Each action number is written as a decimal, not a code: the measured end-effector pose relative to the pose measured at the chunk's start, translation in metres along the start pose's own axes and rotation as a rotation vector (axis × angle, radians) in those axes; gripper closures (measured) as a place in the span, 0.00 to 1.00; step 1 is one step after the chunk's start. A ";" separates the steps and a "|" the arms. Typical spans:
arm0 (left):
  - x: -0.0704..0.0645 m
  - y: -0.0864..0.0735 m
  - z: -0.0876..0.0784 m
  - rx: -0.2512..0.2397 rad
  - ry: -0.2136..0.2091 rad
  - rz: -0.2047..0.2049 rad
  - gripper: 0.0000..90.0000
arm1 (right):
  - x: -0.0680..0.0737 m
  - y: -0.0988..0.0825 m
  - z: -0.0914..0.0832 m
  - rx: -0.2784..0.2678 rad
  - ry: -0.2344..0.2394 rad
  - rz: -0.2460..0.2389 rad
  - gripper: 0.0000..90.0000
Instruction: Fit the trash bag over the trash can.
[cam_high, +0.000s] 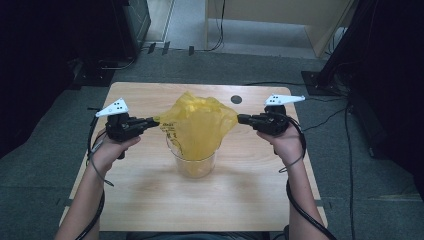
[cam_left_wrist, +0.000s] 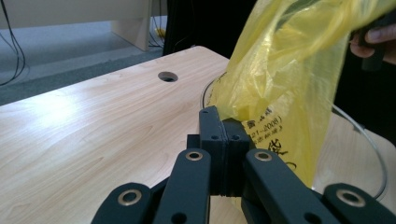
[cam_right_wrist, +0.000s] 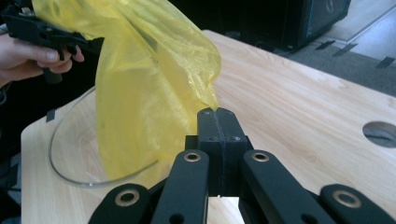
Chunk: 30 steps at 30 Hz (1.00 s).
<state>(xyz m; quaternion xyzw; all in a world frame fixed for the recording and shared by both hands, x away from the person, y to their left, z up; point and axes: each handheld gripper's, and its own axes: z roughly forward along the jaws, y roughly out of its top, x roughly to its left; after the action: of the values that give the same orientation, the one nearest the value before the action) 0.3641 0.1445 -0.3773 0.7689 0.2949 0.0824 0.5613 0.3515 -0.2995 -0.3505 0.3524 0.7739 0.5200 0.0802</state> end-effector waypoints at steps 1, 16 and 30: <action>0.000 -0.001 0.000 0.000 0.001 -0.002 1.00 | 0.000 0.000 -0.002 0.012 -0.034 -0.017 1.00; -0.021 0.014 -0.004 -0.048 -0.059 0.069 0.59 | 0.019 0.009 -0.013 -0.065 0.045 -0.178 0.56; -0.027 0.036 0.001 -0.082 -0.062 0.126 0.55 | 0.030 0.017 0.012 -0.097 0.091 -0.274 0.60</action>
<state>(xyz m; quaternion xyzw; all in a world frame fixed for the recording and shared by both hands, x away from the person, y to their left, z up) 0.3552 0.1220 -0.3397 0.7644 0.2246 0.1060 0.5950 0.3432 -0.2682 -0.3343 0.2152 0.7915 0.5565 0.1323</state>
